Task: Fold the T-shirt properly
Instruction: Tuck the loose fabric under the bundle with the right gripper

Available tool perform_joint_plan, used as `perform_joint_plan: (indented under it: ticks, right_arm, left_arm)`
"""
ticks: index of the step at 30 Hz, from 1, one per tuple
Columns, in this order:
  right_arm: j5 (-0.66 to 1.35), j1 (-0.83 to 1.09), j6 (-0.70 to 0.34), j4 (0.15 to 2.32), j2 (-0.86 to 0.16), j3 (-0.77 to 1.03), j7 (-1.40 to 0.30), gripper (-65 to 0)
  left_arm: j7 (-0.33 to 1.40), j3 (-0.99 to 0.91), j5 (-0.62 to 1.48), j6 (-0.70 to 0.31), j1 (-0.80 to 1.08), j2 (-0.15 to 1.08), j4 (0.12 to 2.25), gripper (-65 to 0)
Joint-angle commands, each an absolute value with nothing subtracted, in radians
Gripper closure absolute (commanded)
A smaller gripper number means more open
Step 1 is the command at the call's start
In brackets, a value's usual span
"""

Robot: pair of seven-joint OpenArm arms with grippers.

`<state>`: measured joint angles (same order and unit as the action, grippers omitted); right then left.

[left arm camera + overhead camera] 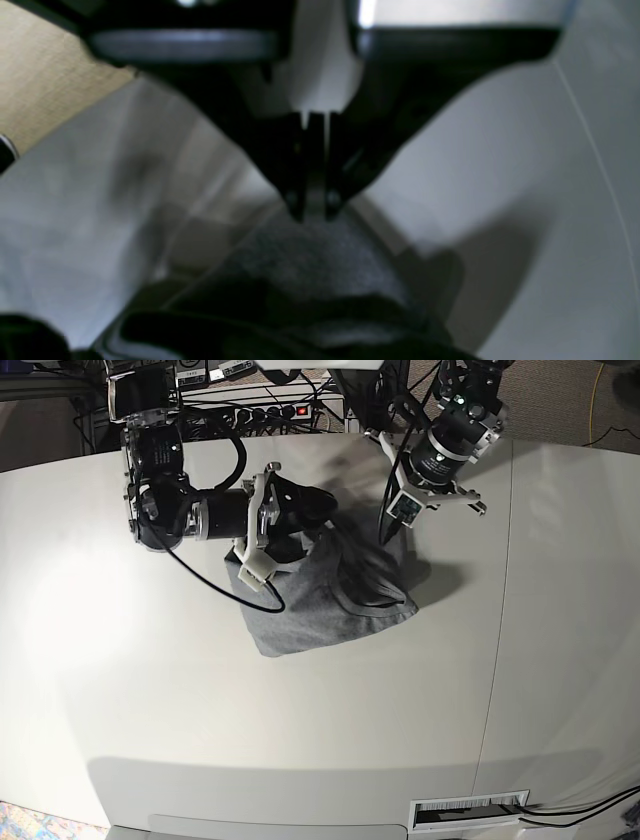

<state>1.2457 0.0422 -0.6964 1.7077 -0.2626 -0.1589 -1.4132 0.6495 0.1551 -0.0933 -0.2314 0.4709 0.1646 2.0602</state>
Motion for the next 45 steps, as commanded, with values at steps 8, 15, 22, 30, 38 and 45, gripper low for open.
perform_joint_plan:
  ticks: [8,15,22,30,38,45]
  right_arm:
    - [1.114,0.036,-0.698,1.725,-0.266,-0.156,-1.396,-16.8]
    - [1.002,0.036,-0.698,1.725,-0.262,-0.157,-1.375,-16.8]
    - [0.941,0.036,-0.698,1.725,-0.221,-0.159,-1.324,-13.4]
    - [0.894,0.036,-0.698,1.724,-0.208,-0.235,-1.317,0.0]
    - [0.998,0.036,-0.698,1.728,-0.196,-0.322,-1.321,0.0]
    - [0.998,0.036,-0.698,1.728,-0.196,-0.296,-1.396,-0.1]
  left_arm:
    - [0.627,0.154,-0.089,-0.225,0.471,0.164,2.074,0.0]
    - [0.619,0.154,-0.059,-0.228,0.471,0.164,2.074,0.0]
    - [0.619,0.154,-0.059,-0.229,0.471,0.164,2.074,0.0]
    - [0.619,0.154,-0.059,-0.229,0.471,0.164,2.074,0.0]
    - [0.619,0.154,-0.06,-0.233,0.471,0.165,2.074,0.0]
    - [0.617,0.154,-0.06,-0.233,0.471,0.164,2.074,0.0]
